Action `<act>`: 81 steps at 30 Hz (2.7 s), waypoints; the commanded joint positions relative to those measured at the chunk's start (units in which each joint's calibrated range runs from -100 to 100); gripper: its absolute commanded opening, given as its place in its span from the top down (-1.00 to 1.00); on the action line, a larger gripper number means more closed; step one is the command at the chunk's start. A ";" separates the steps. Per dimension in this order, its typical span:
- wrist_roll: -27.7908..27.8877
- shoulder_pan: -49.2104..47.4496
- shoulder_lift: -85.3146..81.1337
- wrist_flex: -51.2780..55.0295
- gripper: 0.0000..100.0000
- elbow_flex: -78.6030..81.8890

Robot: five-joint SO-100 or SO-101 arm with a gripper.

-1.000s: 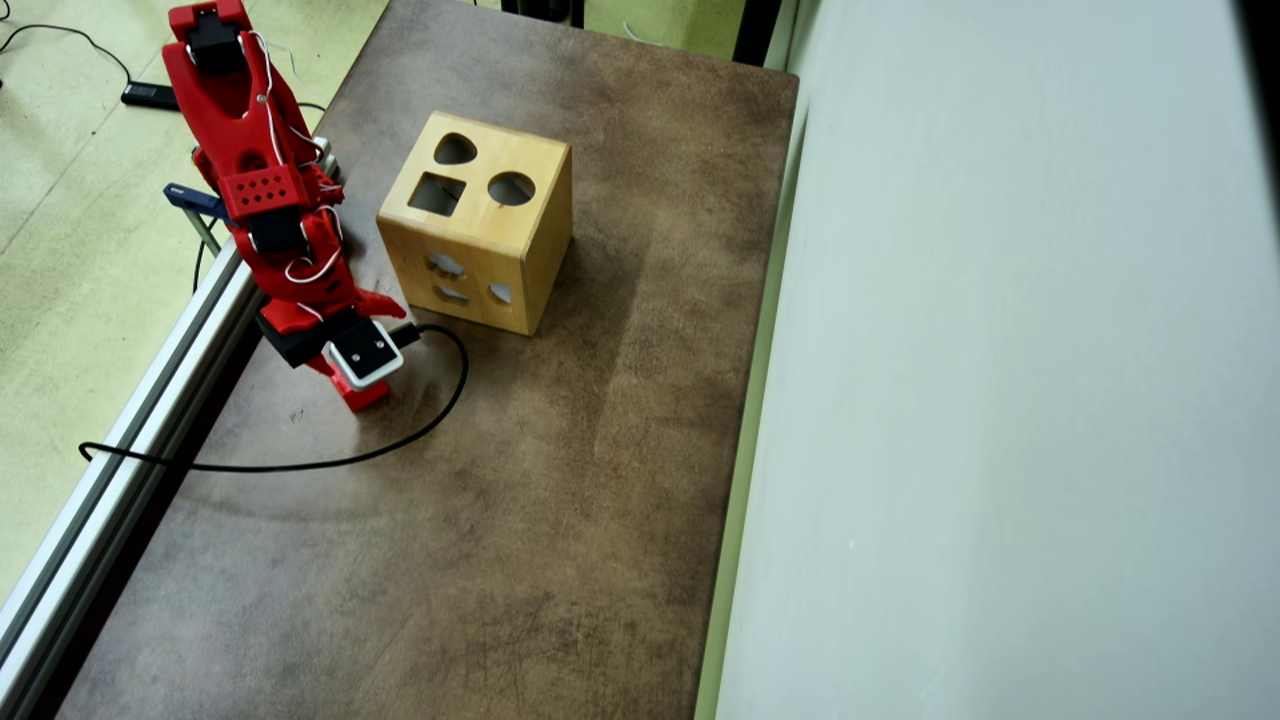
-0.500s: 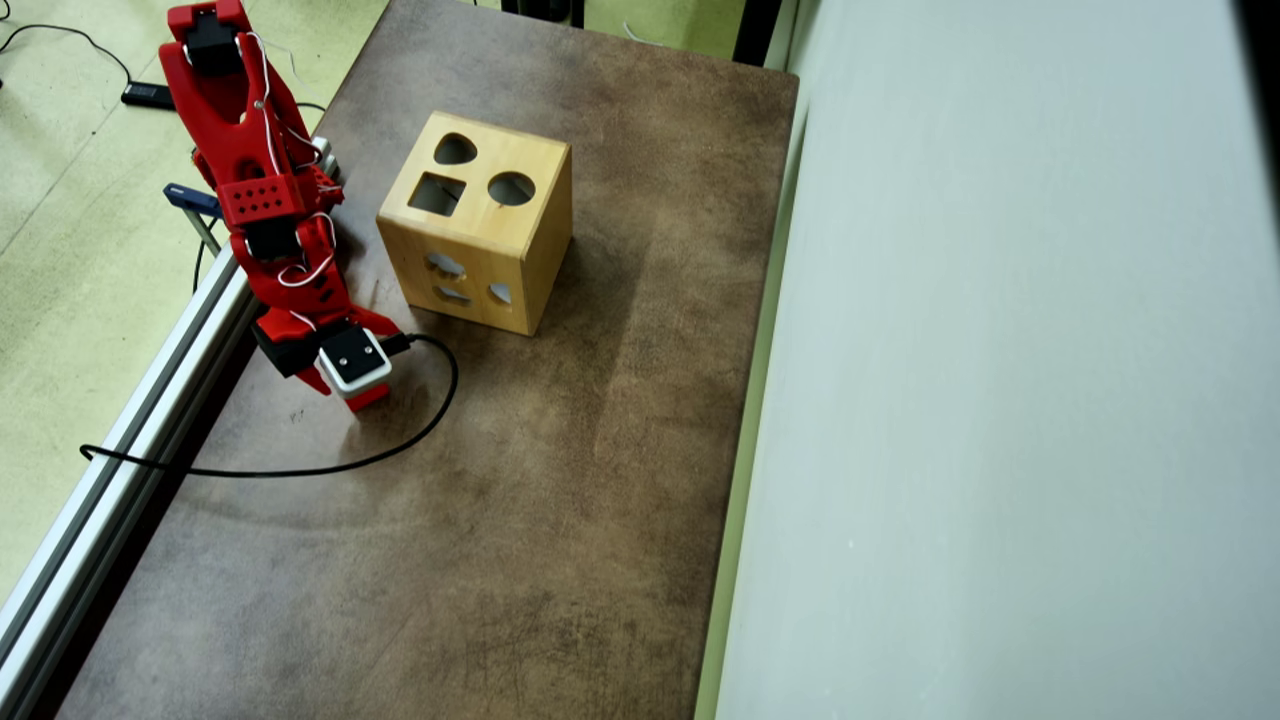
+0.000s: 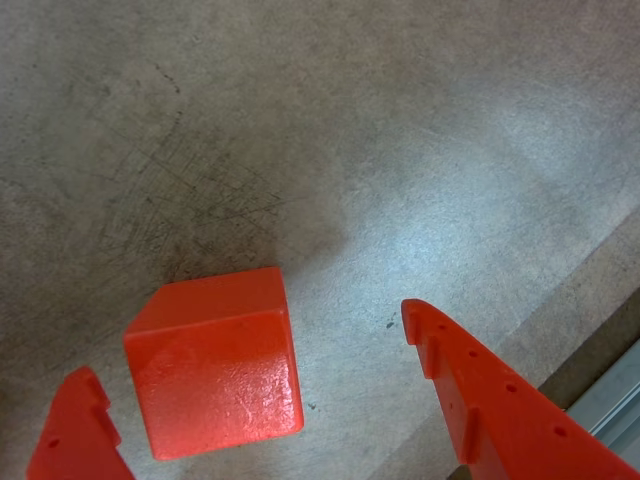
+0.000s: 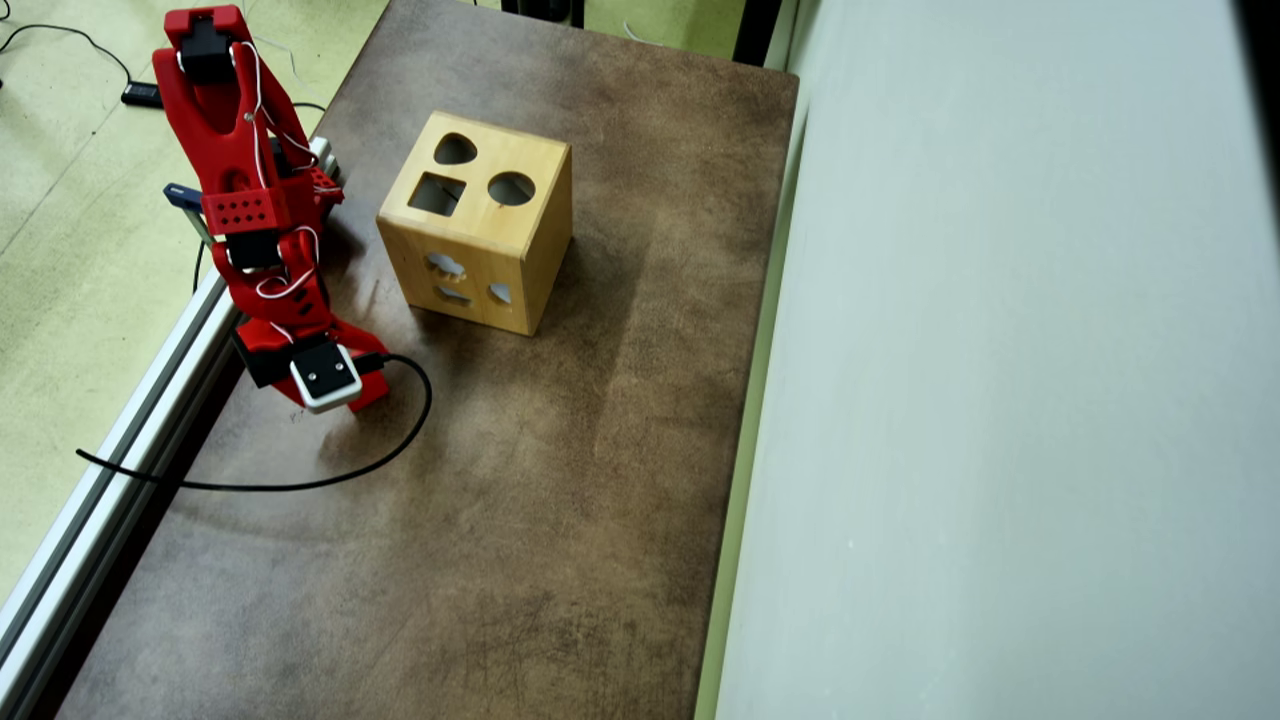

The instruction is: Pick and place the red cube on the square hole

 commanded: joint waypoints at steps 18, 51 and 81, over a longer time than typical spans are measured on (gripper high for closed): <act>-0.24 -0.76 -1.32 0.02 0.31 3.14; -3.76 -0.84 -28.25 7.98 0.94 2.42; -15.48 -44.82 -55.08 48.35 0.93 -25.48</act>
